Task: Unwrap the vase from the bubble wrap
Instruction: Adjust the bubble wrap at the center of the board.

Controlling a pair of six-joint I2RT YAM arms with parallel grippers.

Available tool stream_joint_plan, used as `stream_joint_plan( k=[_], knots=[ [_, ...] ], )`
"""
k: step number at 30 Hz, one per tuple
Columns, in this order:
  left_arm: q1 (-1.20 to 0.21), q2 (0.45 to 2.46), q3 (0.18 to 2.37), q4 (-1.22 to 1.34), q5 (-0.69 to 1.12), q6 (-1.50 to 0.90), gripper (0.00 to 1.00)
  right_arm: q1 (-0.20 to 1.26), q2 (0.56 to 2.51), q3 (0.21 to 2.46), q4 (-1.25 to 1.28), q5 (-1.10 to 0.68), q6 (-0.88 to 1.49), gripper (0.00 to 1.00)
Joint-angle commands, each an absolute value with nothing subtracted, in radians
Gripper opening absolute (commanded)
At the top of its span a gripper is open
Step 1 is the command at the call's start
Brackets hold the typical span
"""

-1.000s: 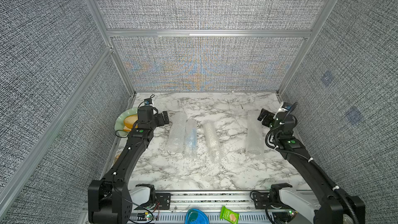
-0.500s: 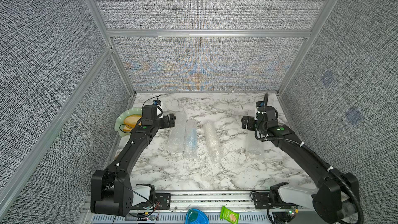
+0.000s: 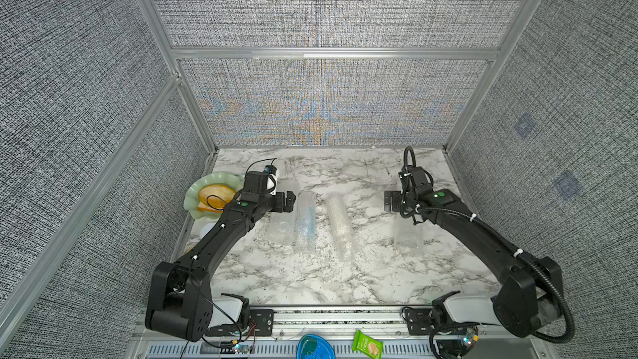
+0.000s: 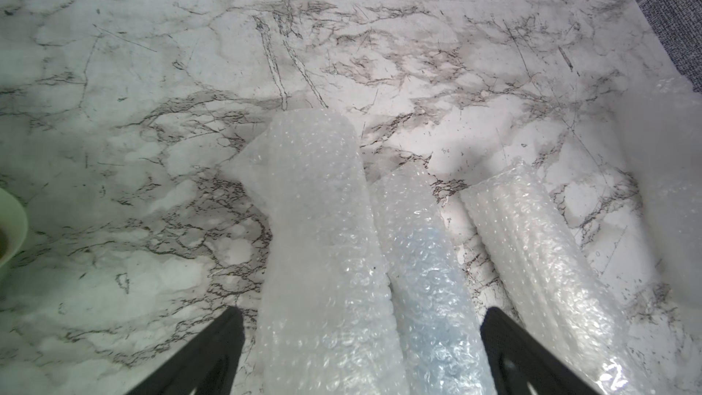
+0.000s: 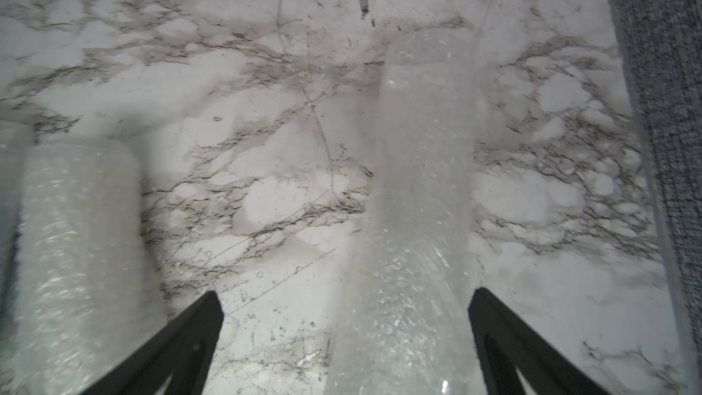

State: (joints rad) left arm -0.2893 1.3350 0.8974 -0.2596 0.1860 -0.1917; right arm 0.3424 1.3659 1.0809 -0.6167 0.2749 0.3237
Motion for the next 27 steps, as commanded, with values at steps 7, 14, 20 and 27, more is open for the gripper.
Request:
stream_joint_plan(
  k=[7,14,20,27],
  knots=[
    [-0.351,1.348,0.908,-0.260,0.206,-0.181,0.99,0.229,1.455,1.090,-0.703,0.238,0.411,0.99],
    [-0.372,1.356,0.914,-0.266,0.216,-0.178,0.99,0.224,1.563,1.096,-0.715,0.195,0.430,0.99],
    [-0.388,1.352,0.913,-0.267,0.220,-0.174,0.99,0.221,1.632,1.068,-0.686,0.206,0.446,0.99],
    [-0.394,1.355,0.914,-0.265,0.225,-0.173,1.00,0.210,1.734,1.073,-0.629,0.196,0.453,0.99]
  ],
)
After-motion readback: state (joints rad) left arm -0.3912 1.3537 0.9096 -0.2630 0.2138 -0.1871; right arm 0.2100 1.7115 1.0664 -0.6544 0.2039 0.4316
